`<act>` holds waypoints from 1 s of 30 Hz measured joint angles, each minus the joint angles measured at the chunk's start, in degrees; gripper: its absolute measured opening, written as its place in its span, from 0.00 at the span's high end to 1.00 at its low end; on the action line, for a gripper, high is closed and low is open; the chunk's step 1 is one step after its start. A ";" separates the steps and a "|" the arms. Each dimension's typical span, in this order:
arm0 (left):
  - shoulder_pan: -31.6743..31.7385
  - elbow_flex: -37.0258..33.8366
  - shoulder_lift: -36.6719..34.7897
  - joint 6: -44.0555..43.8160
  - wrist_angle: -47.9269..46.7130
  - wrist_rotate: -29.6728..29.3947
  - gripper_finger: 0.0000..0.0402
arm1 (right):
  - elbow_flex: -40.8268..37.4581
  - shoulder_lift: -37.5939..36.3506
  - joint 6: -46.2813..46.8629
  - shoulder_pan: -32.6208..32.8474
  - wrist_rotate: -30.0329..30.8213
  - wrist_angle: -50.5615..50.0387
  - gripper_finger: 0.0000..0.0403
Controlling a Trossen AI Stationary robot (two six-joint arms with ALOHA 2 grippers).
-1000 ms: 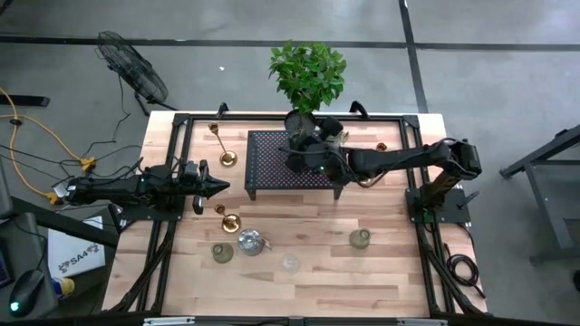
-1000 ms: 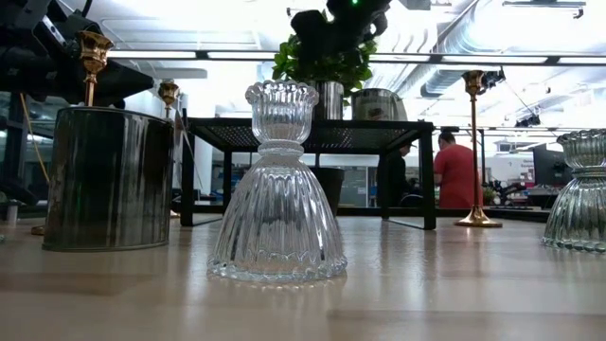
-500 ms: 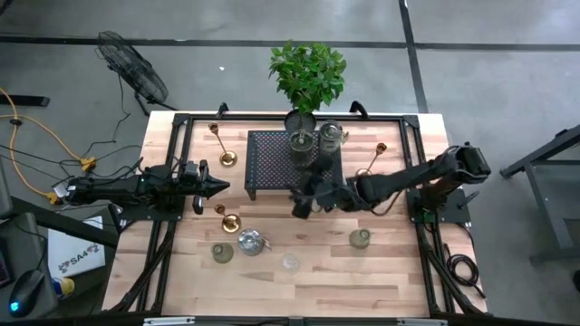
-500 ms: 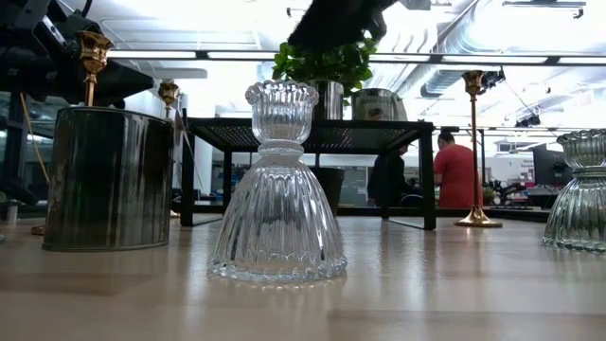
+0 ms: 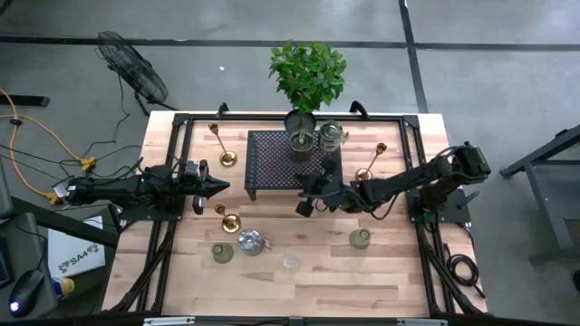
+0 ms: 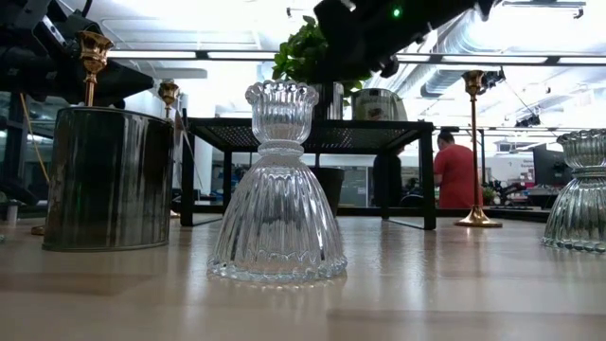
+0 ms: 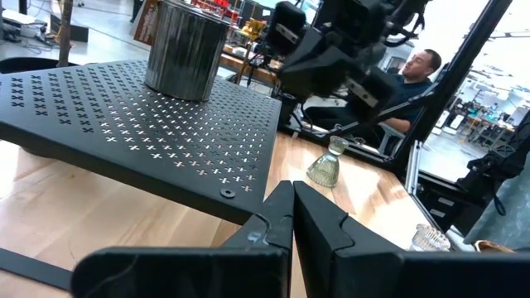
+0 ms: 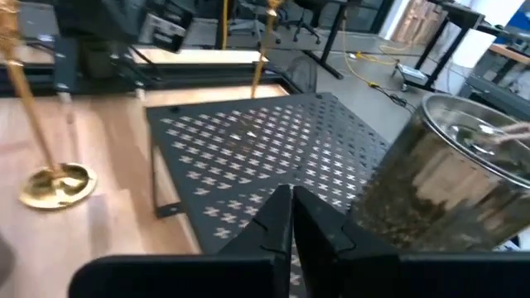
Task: Pick & Place candle stick holders
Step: Put the right silver scented candle on the shelf aligned with the other silver scented candle
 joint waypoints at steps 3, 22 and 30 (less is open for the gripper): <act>0.00 0.00 0.00 -0.01 0.00 0.00 1.00 | -0.02 0.09 0.02 -1.54 -1.50 -0.33 0.99; 0.00 0.00 0.00 0.01 0.00 -0.01 1.00 | -0.02 0.12 1.54 -8.68 -3.20 -0.61 0.99; 0.00 0.00 0.00 0.01 0.00 0.00 1.00 | 0.00 0.18 1.36 -11.07 -3.40 -0.18 0.99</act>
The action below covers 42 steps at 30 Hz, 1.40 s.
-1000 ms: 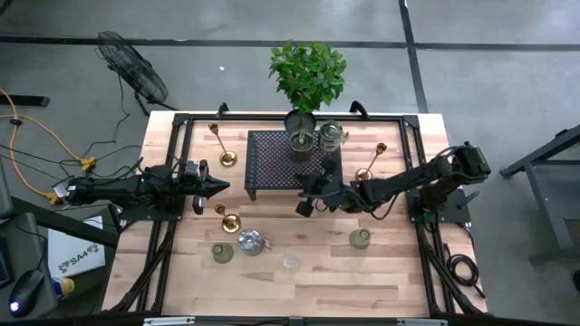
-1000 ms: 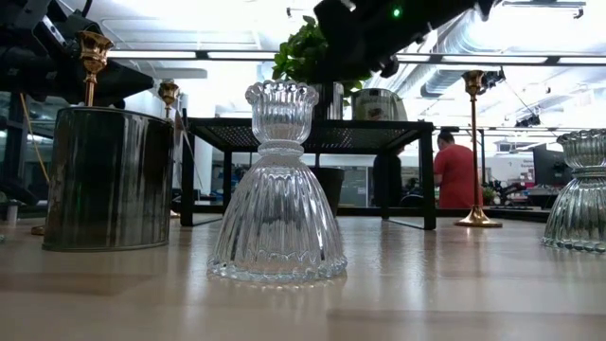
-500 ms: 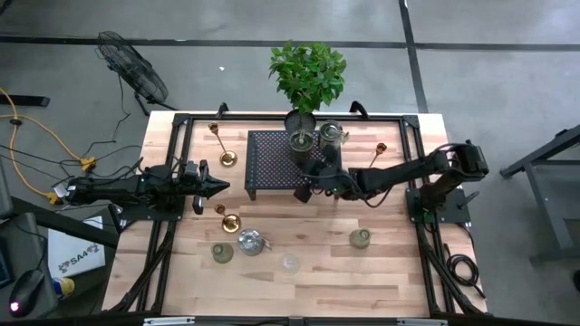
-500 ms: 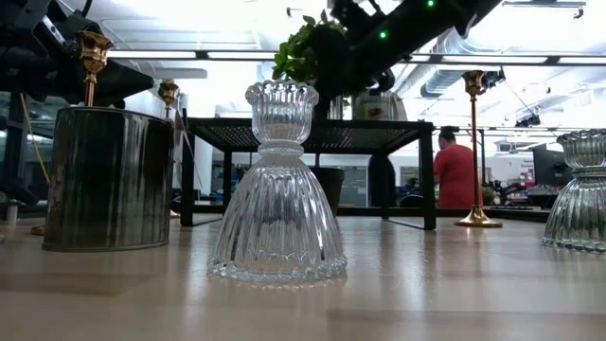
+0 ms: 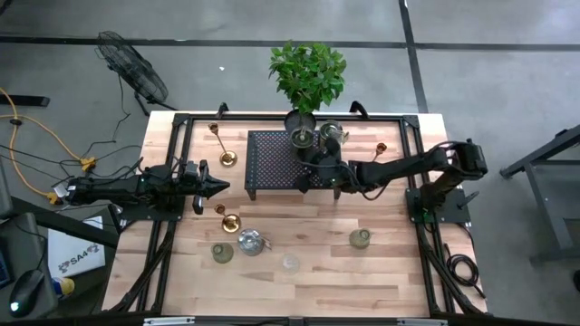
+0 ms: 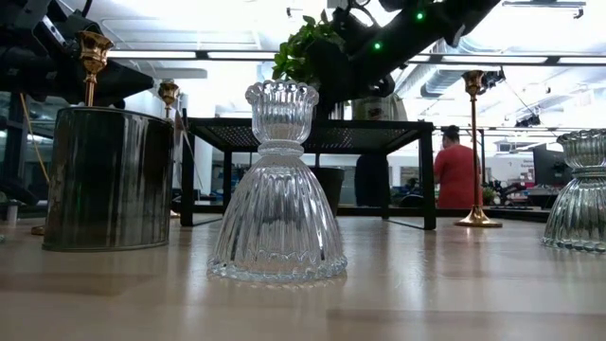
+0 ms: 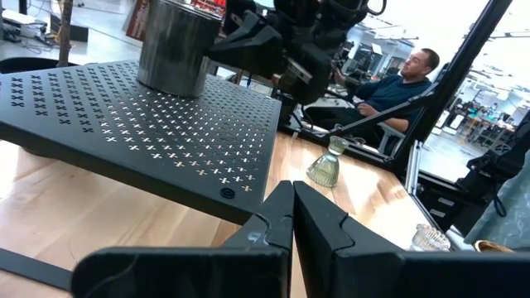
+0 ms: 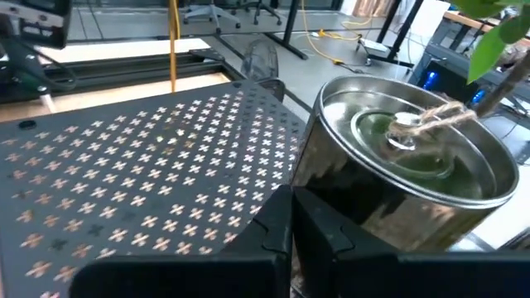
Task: Pick & Place candle stick holders
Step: Put the right silver scented candle on the shelf aligned with the other silver scented candle
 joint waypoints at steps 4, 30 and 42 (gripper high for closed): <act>-0.01 0.00 0.00 0.00 0.00 0.00 1.00 | 0.00 0.00 -0.08 -1.03 -0.98 0.83 0.99; 0.00 0.00 0.00 -0.02 0.00 0.00 1.00 | 0.02 -0.11 9.54 3.59 4.38 3.04 0.99; 0.00 0.00 0.00 0.00 0.00 0.00 1.00 | 0.02 -0.15 19.53 6.10 9.32 -0.82 0.99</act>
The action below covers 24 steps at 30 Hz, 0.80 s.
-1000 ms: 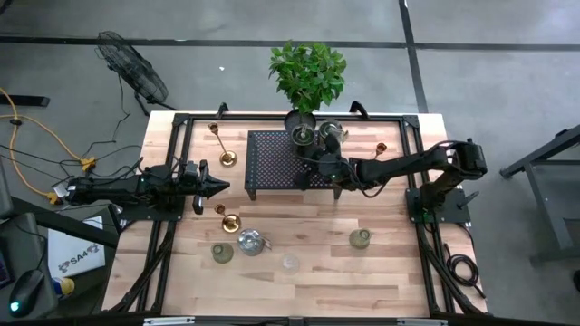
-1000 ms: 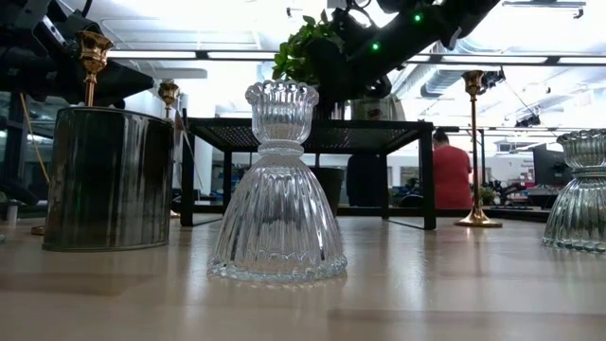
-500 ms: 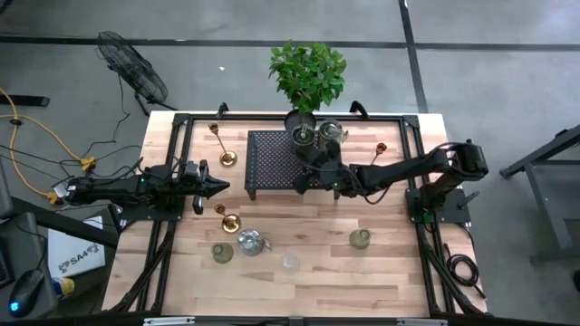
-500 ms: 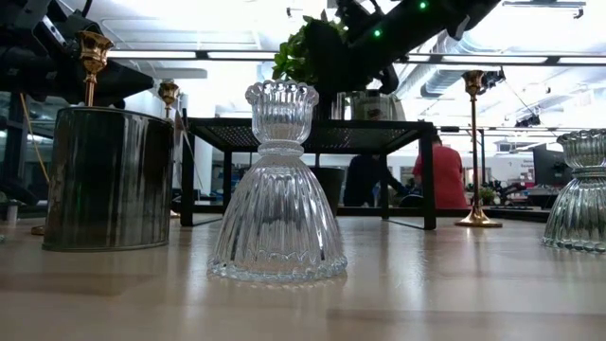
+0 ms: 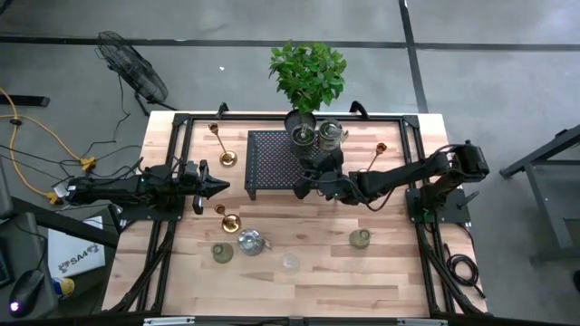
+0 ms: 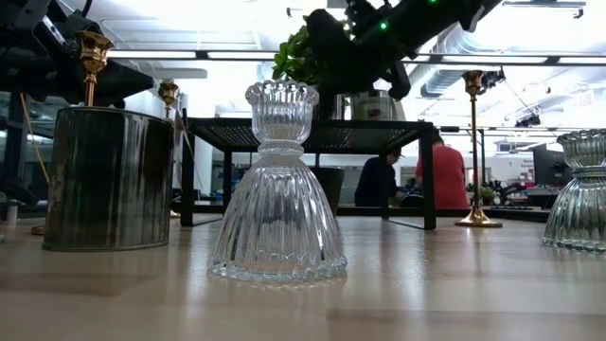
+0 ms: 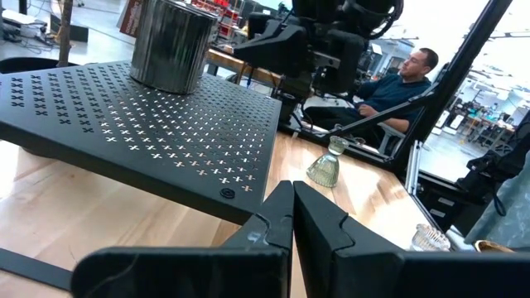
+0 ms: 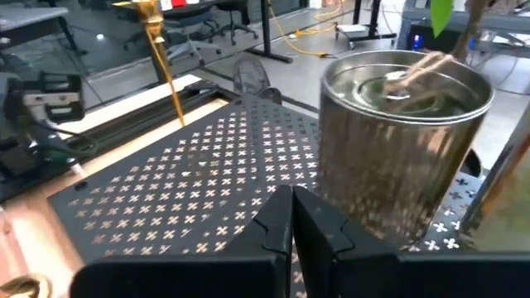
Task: Pick & Place candle stick holders
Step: Put the right silver scented candle on the shelf aligned with the other silver scented candle
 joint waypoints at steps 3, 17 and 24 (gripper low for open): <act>0.00 0.00 -0.02 0.00 0.00 -0.01 1.00 | 0.00 0.04 0.09 -1.26 -0.05 0.33 0.99; 0.00 0.00 0.00 0.00 0.00 0.00 1.00 | 0.00 0.12 -0.32 -5.73 -2.74 0.83 0.99; 0.00 0.00 0.00 0.00 0.00 -0.01 1.00 | 0.00 0.15 -1.82 -4.70 -2.79 0.90 0.99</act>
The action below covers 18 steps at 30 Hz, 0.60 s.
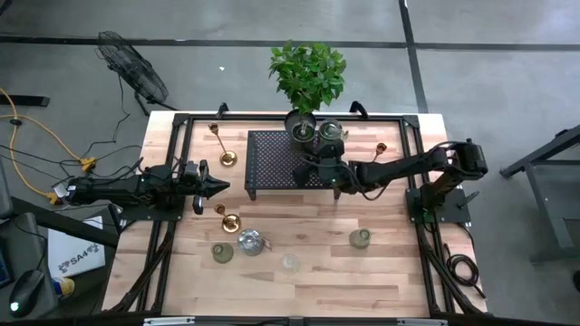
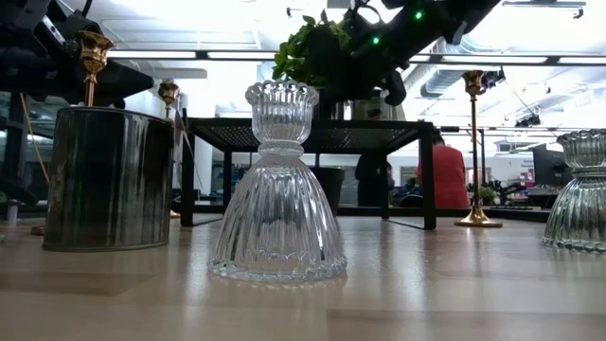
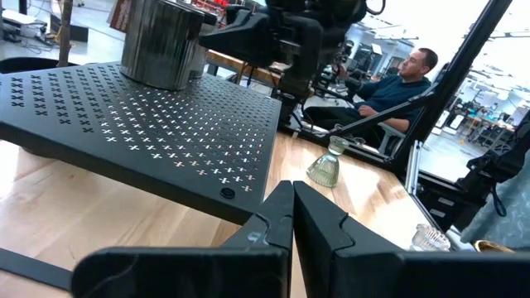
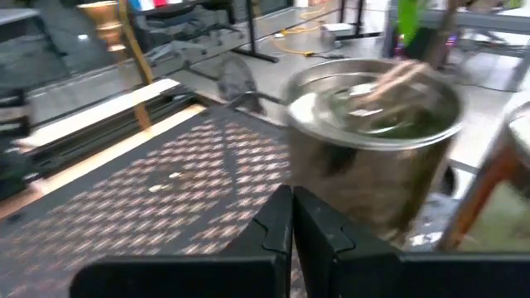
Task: Pick & Place candle stick holders
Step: Put the right silver scented candle on the shelf aligned with the other silver scented candle, then put the right gold candle holder on the shelf
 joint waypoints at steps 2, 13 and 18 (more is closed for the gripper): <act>0.00 0.00 0.00 0.00 0.00 -0.01 1.00 | 0.00 0.00 -0.07 1.33 -0.11 0.18 0.99; 0.00 0.00 -0.02 0.00 0.00 0.01 1.00 | 2.38 -1.46 -12.25 10.30 -11.68 -2.95 0.99; 0.00 0.00 -0.01 0.00 -0.01 0.01 1.00 | 4.62 -1.51 -13.88 12.82 -14.85 -9.15 0.99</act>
